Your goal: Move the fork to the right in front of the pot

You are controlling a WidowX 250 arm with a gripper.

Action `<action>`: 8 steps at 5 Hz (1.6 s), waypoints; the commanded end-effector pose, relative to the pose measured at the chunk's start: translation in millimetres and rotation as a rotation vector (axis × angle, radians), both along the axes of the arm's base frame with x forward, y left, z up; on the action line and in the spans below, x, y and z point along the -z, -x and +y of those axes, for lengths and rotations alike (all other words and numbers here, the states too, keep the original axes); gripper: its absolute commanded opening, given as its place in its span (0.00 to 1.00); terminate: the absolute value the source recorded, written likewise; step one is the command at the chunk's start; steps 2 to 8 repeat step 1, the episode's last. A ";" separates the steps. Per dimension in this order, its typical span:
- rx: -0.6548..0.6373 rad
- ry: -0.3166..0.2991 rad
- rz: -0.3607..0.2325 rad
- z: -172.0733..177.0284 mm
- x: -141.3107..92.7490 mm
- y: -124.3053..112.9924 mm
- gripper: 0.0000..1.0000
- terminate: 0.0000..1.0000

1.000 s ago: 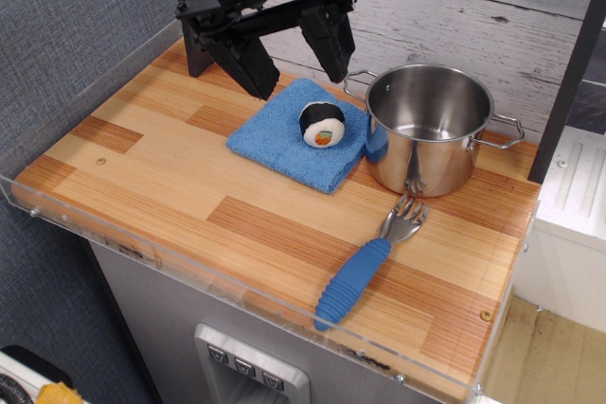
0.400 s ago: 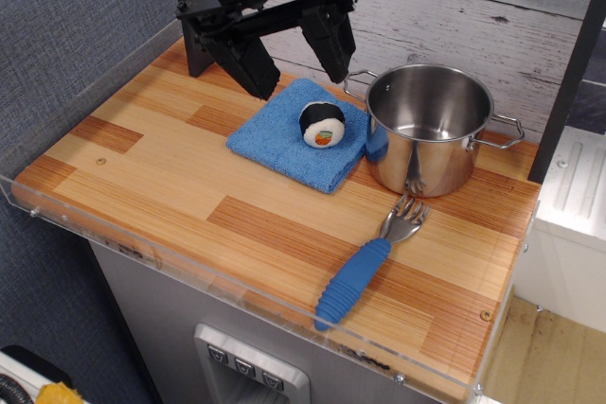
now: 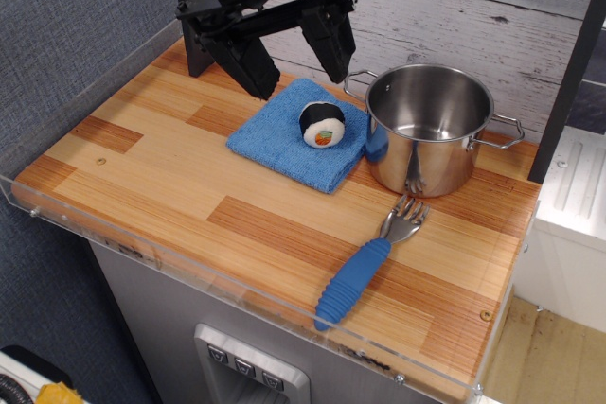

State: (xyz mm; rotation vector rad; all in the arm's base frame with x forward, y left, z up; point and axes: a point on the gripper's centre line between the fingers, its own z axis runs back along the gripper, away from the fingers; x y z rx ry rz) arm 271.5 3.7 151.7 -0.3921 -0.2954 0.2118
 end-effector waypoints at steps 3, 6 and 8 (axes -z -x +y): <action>0.004 -0.007 -0.036 0.9 -7.8 5.2 1.00 1.00; 0.004 -0.007 -0.036 0.9 -7.8 5.2 1.00 1.00; 0.004 -0.007 -0.036 0.9 -7.8 5.2 1.00 1.00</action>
